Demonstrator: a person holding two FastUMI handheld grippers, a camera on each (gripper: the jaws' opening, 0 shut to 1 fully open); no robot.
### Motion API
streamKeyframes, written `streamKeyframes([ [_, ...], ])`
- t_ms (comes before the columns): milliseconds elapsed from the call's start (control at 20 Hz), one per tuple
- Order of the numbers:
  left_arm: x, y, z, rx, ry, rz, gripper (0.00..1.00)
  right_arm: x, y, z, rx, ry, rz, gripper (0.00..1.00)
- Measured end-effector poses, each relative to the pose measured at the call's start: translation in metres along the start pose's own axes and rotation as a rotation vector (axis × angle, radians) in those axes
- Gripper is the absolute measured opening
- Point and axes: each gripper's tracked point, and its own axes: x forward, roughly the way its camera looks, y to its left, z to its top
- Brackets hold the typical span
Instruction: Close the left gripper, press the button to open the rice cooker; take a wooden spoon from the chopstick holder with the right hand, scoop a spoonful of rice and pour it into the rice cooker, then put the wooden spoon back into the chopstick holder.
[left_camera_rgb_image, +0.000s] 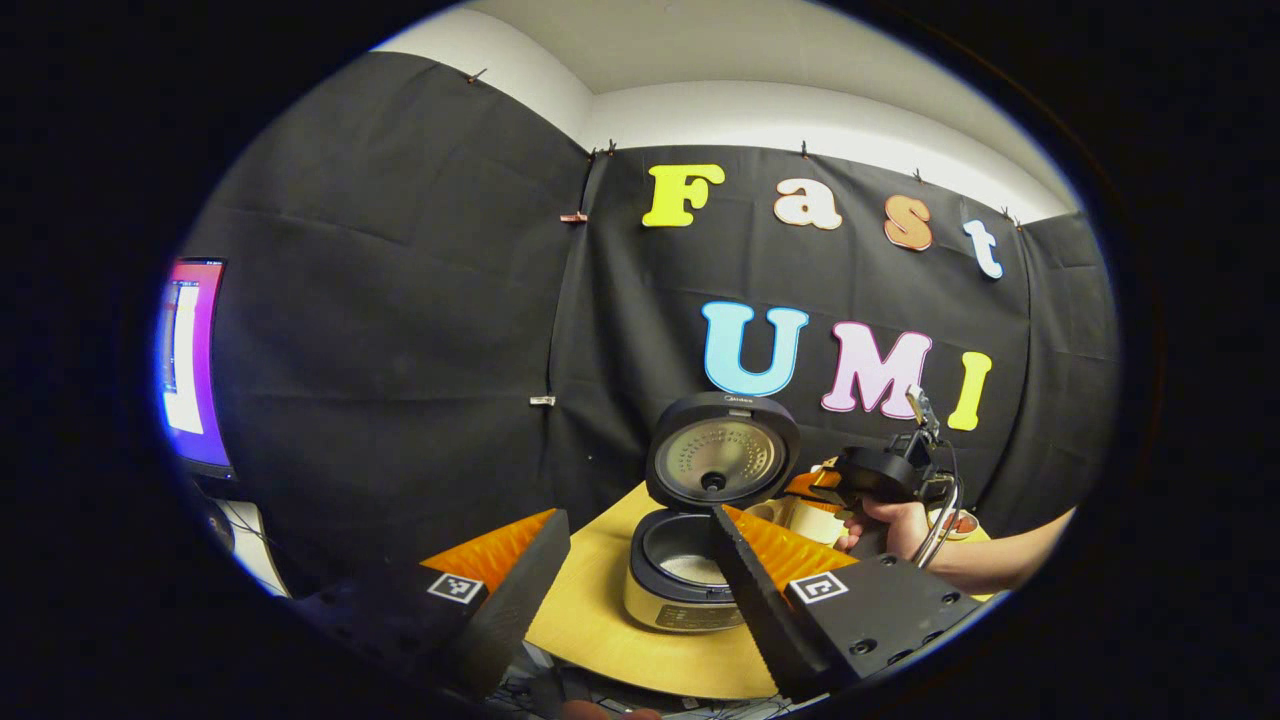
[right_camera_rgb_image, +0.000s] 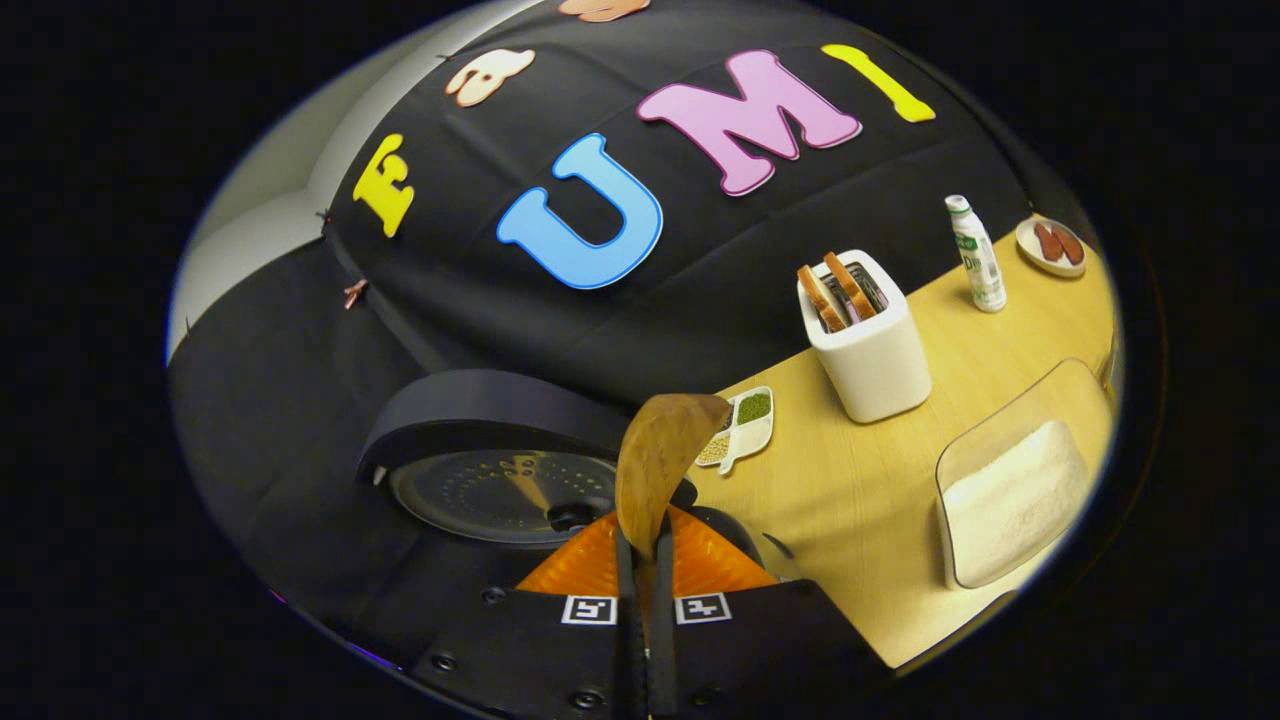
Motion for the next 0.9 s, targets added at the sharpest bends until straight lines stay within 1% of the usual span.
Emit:
streamKeyframes([
  [200, 0.001, 0.003, -0.005, -0.016, 0.008, 0.003, 0.95, 0.004, 0.009, -0.004, -0.209, -0.014, -0.013, 0.07],
  [450, 0.005, 0.005, -0.009, -0.032, 0.012, 0.002, 0.95, -0.001, 0.034, -0.008, -0.445, -0.06, 0.0, 0.06],
  [700, 0.009, 0.007, -0.009, -0.033, 0.012, 0.001, 0.95, -0.007, 0.057, -0.015, -0.636, -0.109, 0.038, 0.07],
  [900, 0.012, 0.008, -0.009, -0.035, 0.01, 0.001, 0.95, -0.02, 0.082, -0.018, -0.81, -0.173, 0.078, 0.06],
])
